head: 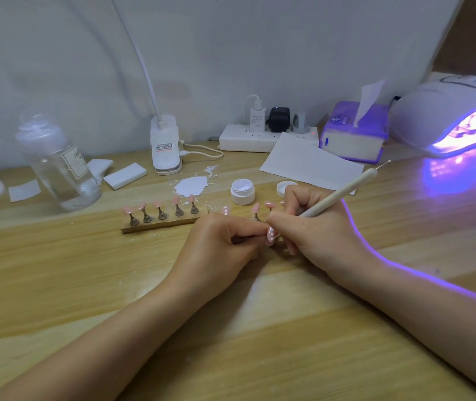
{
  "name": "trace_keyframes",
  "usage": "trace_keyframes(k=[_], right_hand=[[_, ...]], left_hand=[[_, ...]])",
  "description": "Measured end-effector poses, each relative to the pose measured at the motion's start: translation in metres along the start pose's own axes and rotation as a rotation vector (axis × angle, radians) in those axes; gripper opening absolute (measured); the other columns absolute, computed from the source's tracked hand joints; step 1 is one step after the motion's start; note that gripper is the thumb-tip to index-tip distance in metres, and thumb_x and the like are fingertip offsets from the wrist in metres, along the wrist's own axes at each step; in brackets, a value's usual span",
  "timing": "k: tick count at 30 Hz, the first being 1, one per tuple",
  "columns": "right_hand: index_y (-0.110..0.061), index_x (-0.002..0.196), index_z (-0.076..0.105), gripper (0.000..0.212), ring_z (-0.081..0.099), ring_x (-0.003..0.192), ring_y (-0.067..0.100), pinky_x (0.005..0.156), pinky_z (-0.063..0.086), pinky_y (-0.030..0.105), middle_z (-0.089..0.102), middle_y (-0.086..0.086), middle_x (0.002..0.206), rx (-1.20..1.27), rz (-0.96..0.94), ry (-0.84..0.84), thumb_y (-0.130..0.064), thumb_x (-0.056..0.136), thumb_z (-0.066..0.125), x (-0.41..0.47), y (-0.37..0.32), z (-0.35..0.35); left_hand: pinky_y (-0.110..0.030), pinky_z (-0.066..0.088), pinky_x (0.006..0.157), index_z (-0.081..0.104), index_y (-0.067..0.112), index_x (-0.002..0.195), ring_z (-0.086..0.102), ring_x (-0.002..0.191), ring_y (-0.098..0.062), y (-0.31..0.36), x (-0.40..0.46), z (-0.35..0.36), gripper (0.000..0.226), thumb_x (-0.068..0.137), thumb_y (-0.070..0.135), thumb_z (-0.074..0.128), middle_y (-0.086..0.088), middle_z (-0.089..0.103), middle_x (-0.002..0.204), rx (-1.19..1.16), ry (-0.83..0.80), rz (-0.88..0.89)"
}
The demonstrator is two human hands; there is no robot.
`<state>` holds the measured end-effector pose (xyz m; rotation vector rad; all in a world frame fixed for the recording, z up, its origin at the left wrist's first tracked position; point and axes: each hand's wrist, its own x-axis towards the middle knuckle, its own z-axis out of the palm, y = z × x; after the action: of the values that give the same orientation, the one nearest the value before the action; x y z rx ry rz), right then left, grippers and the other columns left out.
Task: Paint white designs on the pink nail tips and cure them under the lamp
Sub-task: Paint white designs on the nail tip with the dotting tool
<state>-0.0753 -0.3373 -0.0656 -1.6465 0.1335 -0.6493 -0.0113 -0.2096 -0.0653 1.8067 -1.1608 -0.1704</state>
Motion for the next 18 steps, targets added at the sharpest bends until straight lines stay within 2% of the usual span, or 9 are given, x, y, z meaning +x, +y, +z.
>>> trace_keyframes(k=[1, 2, 6, 8, 10, 12, 14, 18], right_hand=[[-0.010, 0.045, 0.038, 0.042, 0.039, 0.041, 0.020, 0.072, 0.052, 0.027, 0.046, -0.006, 0.030, 0.002, 0.006, 0.003, 0.007, 0.076, 0.059, 0.0000, -0.0004, 0.0002], [-0.010, 0.045, 0.038, 0.041, 0.039, 0.041, 0.019, 0.074, 0.051, 0.028, 0.046, -0.007, 0.030, 0.003, 0.008, 0.004, 0.007, 0.076, 0.059, 0.0001, -0.0004, 0.0004], [-0.009, 0.045, 0.038, 0.043, 0.040, 0.038, 0.015, 0.079, 0.047, 0.010, 0.046, -0.005, 0.030, -0.005, -0.009, -0.004, 0.004, 0.078, 0.062, 0.0001, 0.0017, 0.0003], [-0.010, 0.045, 0.037, 0.044, 0.041, 0.035, 0.006, 0.078, 0.046, 0.008, 0.045, -0.005, 0.030, -0.007, -0.002, -0.005, 0.005, 0.077, 0.062, 0.0003, 0.0021, 0.0000], [-0.010, 0.044, 0.037, 0.043, 0.043, 0.036, 0.003, 0.078, 0.047, 0.009, 0.045, -0.006, 0.030, -0.004, 0.007, -0.002, 0.008, 0.077, 0.060, 0.0008, 0.0021, 0.0000], [-0.008, 0.045, 0.037, 0.040, 0.041, 0.037, 0.012, 0.075, 0.048, 0.009, 0.046, -0.005, 0.030, -0.001, 0.004, 0.001, 0.009, 0.075, 0.058, 0.0013, 0.0026, -0.0004], [-0.008, 0.045, 0.038, 0.040, 0.041, 0.040, 0.019, 0.078, 0.047, 0.010, 0.046, -0.005, 0.030, -0.003, -0.006, -0.002, 0.008, 0.076, 0.059, 0.0012, 0.0028, -0.0007], [-0.005, 0.046, 0.039, 0.038, 0.042, 0.035, 0.004, 0.080, 0.046, 0.009, 0.045, -0.006, 0.029, -0.014, 0.001, -0.011, 0.007, 0.076, 0.060, 0.0001, 0.0017, -0.0003]], left_hand=[[-0.009, 0.035, 0.057, 0.074, 0.024, 0.074, 0.040, 0.054, 0.006, 0.0004, 0.0000, 0.0001, 0.023, 0.083, 0.006, 0.064, 0.014, 0.054, 0.050, -0.004, -0.001, 0.000], [-0.009, 0.037, 0.058, 0.075, 0.023, 0.077, 0.042, 0.055, 0.007, 0.0002, 0.0001, 0.0002, 0.020, 0.083, 0.007, 0.065, 0.013, 0.058, 0.053, -0.012, -0.002, -0.002], [-0.013, 0.039, 0.059, 0.076, 0.018, 0.078, 0.044, 0.054, 0.005, -0.0014, -0.0001, 0.0005, 0.016, 0.083, 0.007, 0.065, 0.012, 0.059, 0.055, -0.008, -0.001, -0.008], [-0.010, 0.037, 0.058, 0.076, 0.019, 0.078, 0.043, 0.053, 0.005, -0.0011, -0.0003, 0.0002, 0.017, 0.083, 0.007, 0.065, 0.013, 0.057, 0.052, 0.000, 0.007, -0.004], [-0.009, 0.038, 0.060, 0.076, 0.019, 0.080, 0.043, 0.054, 0.004, -0.0012, -0.0005, 0.0001, 0.016, 0.083, 0.008, 0.065, 0.004, 0.063, 0.056, -0.008, 0.009, -0.005], [-0.013, 0.041, 0.061, 0.076, 0.020, 0.082, 0.044, 0.056, 0.002, -0.0019, -0.0004, 0.0004, 0.015, 0.083, 0.010, 0.065, -0.003, 0.067, 0.062, -0.018, 0.004, -0.011], [-0.015, 0.042, 0.060, 0.076, 0.020, 0.081, 0.044, 0.056, 0.002, -0.0027, -0.0001, 0.0005, 0.015, 0.083, 0.010, 0.065, 0.000, 0.065, 0.060, -0.009, 0.005, -0.010], [-0.016, 0.040, 0.060, 0.076, 0.021, 0.078, 0.043, 0.056, 0.002, -0.0027, -0.0003, 0.0000, 0.017, 0.084, 0.010, 0.065, 0.000, 0.064, 0.058, 0.004, -0.004, -0.002]])
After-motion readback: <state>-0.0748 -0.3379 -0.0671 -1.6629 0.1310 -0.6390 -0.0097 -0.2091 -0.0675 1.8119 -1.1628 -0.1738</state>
